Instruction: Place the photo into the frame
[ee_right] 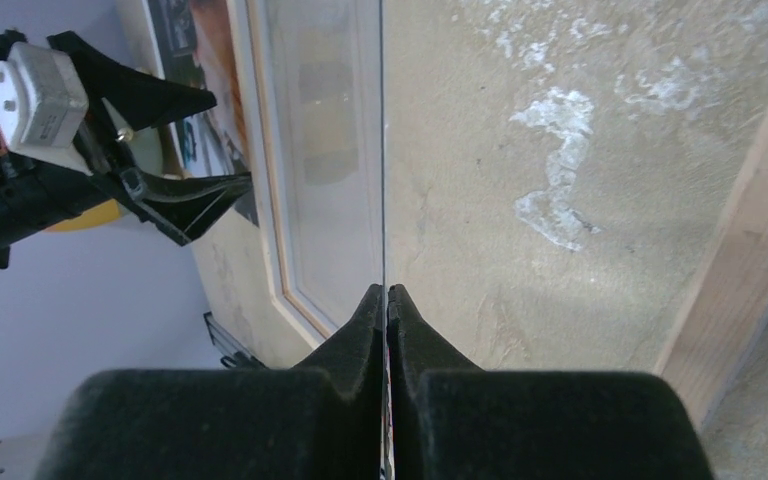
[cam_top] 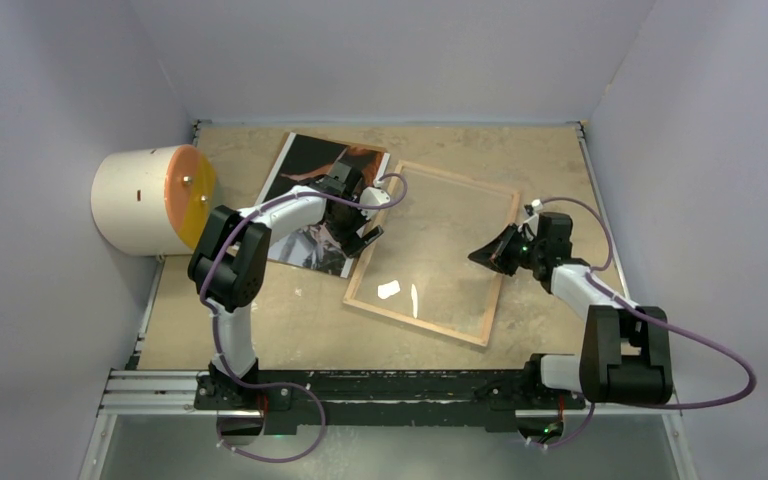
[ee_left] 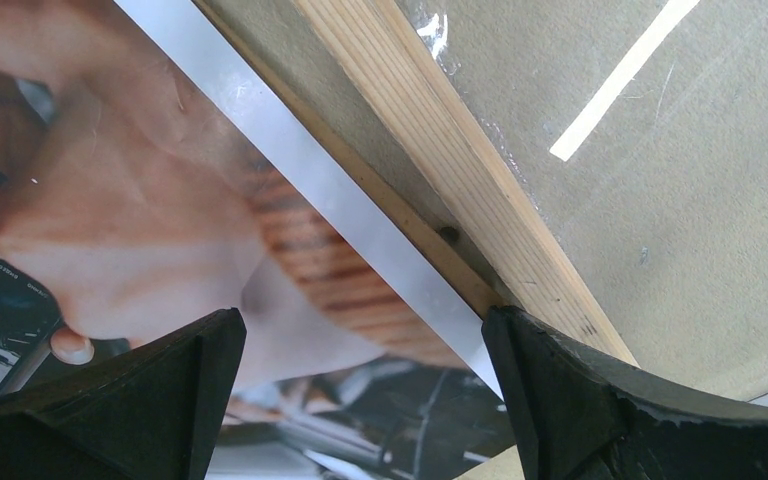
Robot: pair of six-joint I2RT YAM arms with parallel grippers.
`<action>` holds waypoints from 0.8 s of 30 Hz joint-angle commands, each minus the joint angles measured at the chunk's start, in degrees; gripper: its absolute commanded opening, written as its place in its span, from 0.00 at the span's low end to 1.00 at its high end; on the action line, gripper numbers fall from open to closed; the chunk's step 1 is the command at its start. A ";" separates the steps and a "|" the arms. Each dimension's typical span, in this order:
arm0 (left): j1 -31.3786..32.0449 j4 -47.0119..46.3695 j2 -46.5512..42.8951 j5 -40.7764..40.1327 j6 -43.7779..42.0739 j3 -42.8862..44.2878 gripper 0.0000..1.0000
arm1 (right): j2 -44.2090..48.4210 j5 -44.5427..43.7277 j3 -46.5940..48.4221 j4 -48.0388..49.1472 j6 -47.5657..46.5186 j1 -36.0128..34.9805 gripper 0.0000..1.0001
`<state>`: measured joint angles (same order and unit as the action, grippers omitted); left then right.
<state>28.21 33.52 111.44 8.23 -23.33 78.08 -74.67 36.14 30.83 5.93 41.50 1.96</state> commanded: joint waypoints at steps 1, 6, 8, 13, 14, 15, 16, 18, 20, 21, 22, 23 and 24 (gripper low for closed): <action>0.15 -1.27 -0.63 0.58 -0.66 -0.19 1.00 | 2.15 6.40 1.47 -1.41 2.43 -0.11 0.00; 0.26 -1.22 -0.91 0.69 -0.71 -0.30 1.00 | 2.39 10.61 0.52 2.57 6.96 -0.11 0.00; 0.18 -1.17 -1.04 0.65 -0.78 -0.38 1.00 | 2.35 11.05 0.39 3.00 7.59 -0.10 0.00; 0.23 -1.09 -1.52 0.56 -1.00 -0.48 1.00 | 0.03 8.94 0.72 -1.31 3.74 -0.11 0.00; 0.22 -1.01 -1.57 0.56 -1.01 -0.48 1.00 | -0.89 7.63 1.10 -3.22 2.23 -0.11 0.00; 0.19 -0.93 -1.65 0.52 -1.06 -0.40 1.00 | -1.65 6.29 1.46 -4.84 0.51 -0.11 0.00; 0.20 -0.94 -1.70 0.37 -1.08 -0.32 1.00 | -2.30 4.90 1.65 -6.32 -0.62 -0.11 0.00; 0.21 -0.74 -1.98 0.30 -1.14 -0.22 1.00 | -3.47 2.44 2.10 -8.83 -2.61 -0.11 0.00; 0.20 -0.61 -2.26 0.23 -1.12 -0.06 1.00 | -4.45 0.97 2.40 -9.95 -3.89 -0.11 0.00; 0.19 -0.50 -2.48 0.12 -1.12 0.10 1.00 | -4.89 0.00 2.66 -10.56 -4.56 -0.11 0.00; 0.23 -0.35 -2.64 0.10 -1.18 0.28 1.00 | -5.34 -0.62 2.95 -10.93 -5.05 -0.11 0.00; 0.23 -0.18 -2.85 0.12 -1.16 0.50 1.00 | -5.65 -0.87 3.16 -10.94 -5.29 -0.11 0.00; 0.19 -0.05 -3.01 0.19 -1.16 0.72 1.00 | -5.88 -1.15 3.37 -10.94 -5.59 -0.11 0.00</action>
<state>28.16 33.80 111.39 7.07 -23.79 77.97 -79.77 36.34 31.77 -0.40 39.66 2.33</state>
